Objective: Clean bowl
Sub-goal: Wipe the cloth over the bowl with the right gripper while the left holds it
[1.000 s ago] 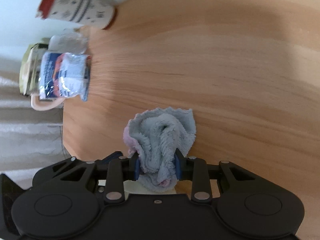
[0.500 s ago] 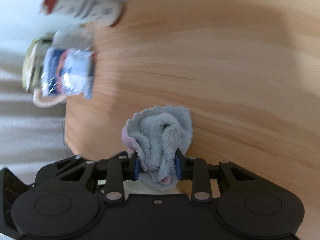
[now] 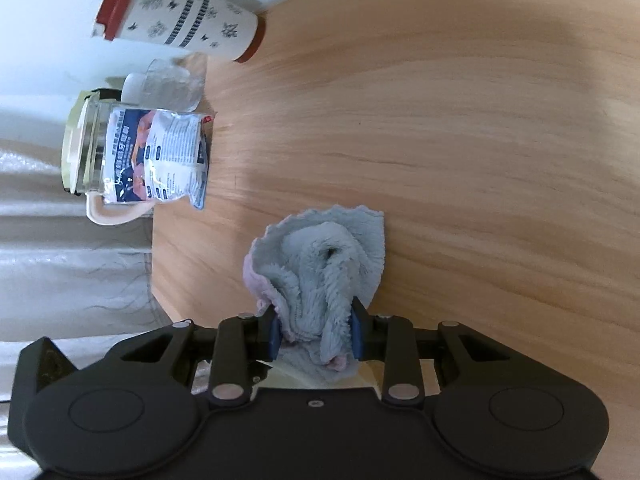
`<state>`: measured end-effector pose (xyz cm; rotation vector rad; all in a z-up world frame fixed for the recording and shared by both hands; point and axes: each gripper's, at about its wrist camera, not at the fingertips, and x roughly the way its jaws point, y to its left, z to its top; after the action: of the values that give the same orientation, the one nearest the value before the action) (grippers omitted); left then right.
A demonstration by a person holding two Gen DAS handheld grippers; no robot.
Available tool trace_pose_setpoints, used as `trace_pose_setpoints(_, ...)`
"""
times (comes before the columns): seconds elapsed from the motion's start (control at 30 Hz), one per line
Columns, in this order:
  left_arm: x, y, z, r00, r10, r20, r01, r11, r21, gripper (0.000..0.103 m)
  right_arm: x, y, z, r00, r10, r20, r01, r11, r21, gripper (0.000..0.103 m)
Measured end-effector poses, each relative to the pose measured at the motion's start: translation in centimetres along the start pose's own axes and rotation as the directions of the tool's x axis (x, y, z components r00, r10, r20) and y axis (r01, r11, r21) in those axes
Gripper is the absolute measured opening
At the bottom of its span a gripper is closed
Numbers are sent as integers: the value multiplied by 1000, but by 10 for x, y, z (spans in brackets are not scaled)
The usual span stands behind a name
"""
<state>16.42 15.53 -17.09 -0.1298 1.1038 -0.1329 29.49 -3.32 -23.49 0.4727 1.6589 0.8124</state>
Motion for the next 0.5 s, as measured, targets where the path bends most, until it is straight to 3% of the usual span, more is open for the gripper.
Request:
trace_pose_setpoints(0.23,4,12,-4,999,23,-29,-24,999,-41,14,-11,-41,-16,1000,25,11,-27,991,134,35)
trace_pose_setpoints(0.5,4,9,-5,999,24,-23,-25,999,-46,13,-8,-12,-4,990,108,90,-119,984,129,35)
